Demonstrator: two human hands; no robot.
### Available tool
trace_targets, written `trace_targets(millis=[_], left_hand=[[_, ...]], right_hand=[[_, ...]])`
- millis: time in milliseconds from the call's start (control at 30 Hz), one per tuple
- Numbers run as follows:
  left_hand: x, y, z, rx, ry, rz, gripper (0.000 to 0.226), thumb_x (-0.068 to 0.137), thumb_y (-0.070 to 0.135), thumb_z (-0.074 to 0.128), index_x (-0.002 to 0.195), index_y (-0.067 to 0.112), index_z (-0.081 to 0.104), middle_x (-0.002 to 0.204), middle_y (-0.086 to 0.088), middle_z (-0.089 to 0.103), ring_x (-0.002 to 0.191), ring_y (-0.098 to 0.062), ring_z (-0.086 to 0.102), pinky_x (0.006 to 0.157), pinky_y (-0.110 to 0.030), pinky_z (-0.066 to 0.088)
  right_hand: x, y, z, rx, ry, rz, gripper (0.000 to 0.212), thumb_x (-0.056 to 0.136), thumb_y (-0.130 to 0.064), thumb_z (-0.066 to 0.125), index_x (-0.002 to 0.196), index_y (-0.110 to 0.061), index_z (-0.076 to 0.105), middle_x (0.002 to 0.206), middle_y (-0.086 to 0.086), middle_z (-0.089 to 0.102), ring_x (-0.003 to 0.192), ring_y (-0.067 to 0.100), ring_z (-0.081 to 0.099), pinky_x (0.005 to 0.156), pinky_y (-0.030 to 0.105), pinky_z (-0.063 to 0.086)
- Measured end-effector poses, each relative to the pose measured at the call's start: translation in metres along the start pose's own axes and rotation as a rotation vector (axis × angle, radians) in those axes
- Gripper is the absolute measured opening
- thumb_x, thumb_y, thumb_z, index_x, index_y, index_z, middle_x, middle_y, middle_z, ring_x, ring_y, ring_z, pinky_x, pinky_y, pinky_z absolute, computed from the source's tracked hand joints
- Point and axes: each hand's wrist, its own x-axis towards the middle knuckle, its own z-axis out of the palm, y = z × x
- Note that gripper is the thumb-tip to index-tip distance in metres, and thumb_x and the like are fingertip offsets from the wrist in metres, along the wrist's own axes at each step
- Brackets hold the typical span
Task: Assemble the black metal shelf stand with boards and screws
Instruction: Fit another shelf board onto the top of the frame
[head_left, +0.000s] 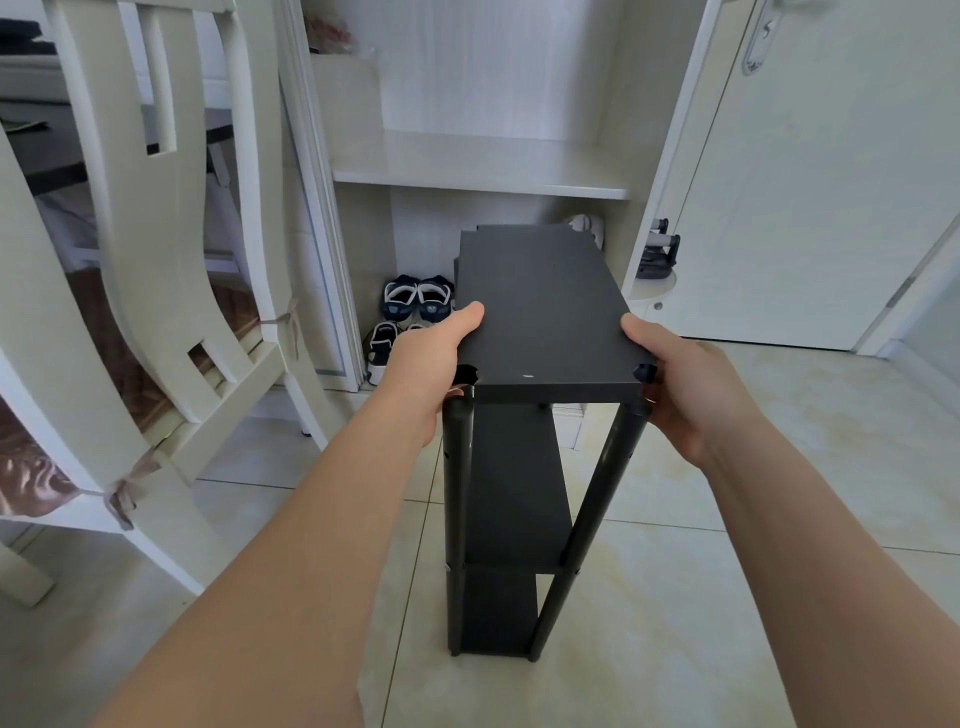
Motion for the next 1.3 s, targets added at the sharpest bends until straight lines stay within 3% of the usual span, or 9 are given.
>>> trace_targets(millis=[67,133,267,433,600,800,867,1000,1300], left_hand=[[-0.002,-0.001,0.0,-0.025,-0.015,-0.017,0.019,0.09,0.038,0.071,0.097,0.021,0.068,0.075,0.012,0.076,0.067,-0.005,0.073,0.056,-0.018,0.053],[-0.003,-0.001,0.0,-0.041,-0.017,-0.035,0.016,0.09,0.035,0.071,0.093,0.02,0.067,0.07,0.011,0.075,0.06,-0.005,0.071,0.05,-0.017,0.051],[-0.005,-0.001,-0.001,0.015,0.007,-0.096,0.023,0.086,0.044,0.071,0.099,0.024,0.068,0.082,0.011,0.077,0.063,-0.006,0.07,0.058,-0.023,0.051],[-0.007,-0.001,-0.003,0.088,0.035,-0.135,0.031,0.087,0.047,0.069,0.109,0.025,0.065,0.092,0.01,0.074,0.058,-0.002,0.068,0.041,-0.016,0.044],[-0.009,0.001,-0.007,0.132,0.022,-0.159,0.025,0.088,0.047,0.068,0.1,0.026,0.065,0.07,0.014,0.074,0.054,-0.003,0.067,0.054,-0.022,0.045],[-0.007,0.003,-0.007,0.157,0.048,-0.137,0.026,0.088,0.047,0.068,0.103,0.026,0.064,0.09,0.009,0.074,0.066,-0.006,0.067,0.05,-0.02,0.045],[-0.006,0.003,-0.006,0.143,0.052,-0.124,0.026,0.088,0.046,0.068,0.104,0.025,0.064,0.096,0.007,0.075,0.076,-0.01,0.069,0.056,-0.025,0.046],[-0.006,0.004,-0.004,0.143,0.057,-0.128,0.027,0.088,0.047,0.068,0.103,0.025,0.064,0.096,0.005,0.075,0.078,-0.012,0.07,0.058,-0.027,0.046],[-0.004,-0.003,-0.006,0.173,0.051,-0.156,0.024,0.087,0.046,0.069,0.101,0.026,0.066,0.081,0.011,0.075,0.071,-0.008,0.069,0.057,-0.026,0.046]], right_hand=[[-0.001,0.001,0.002,-0.01,0.02,0.024,0.029,0.086,-0.042,0.074,0.1,-0.016,0.075,0.077,0.0,0.067,0.067,0.015,0.061,0.058,0.026,0.051],[-0.002,0.002,0.002,-0.022,0.039,0.047,0.028,0.087,-0.041,0.074,0.1,-0.016,0.074,0.075,-0.001,0.067,0.065,0.015,0.063,0.066,0.029,0.052],[-0.004,0.003,0.001,-0.044,0.04,0.079,0.023,0.088,-0.039,0.072,0.094,-0.017,0.072,0.062,-0.005,0.064,0.064,0.015,0.059,0.07,0.031,0.051],[-0.004,0.003,0.005,-0.052,0.061,0.093,0.023,0.088,-0.038,0.073,0.094,-0.016,0.071,0.06,-0.005,0.066,0.069,0.016,0.06,0.07,0.031,0.052],[-0.001,0.003,0.007,-0.089,0.051,0.1,0.03,0.087,-0.042,0.073,0.099,-0.015,0.071,0.057,-0.006,0.066,0.068,0.016,0.06,0.072,0.032,0.051],[0.001,-0.001,0.006,-0.112,0.034,0.105,0.025,0.089,-0.038,0.072,0.096,-0.015,0.07,0.056,-0.005,0.062,0.054,0.013,0.055,0.072,0.035,0.048],[0.001,-0.001,0.006,-0.111,0.045,0.098,0.025,0.089,-0.038,0.072,0.096,-0.014,0.071,0.056,-0.004,0.062,0.052,0.012,0.055,0.068,0.033,0.049],[0.002,0.0,0.005,-0.118,0.056,0.083,0.024,0.09,-0.038,0.071,0.093,-0.014,0.071,0.054,-0.005,0.06,0.047,0.01,0.054,0.061,0.029,0.048],[0.006,0.008,0.003,-0.076,0.022,0.139,0.027,0.09,-0.032,0.073,0.106,-0.01,0.072,0.068,-0.004,0.07,0.065,0.016,0.063,0.062,0.029,0.054]])
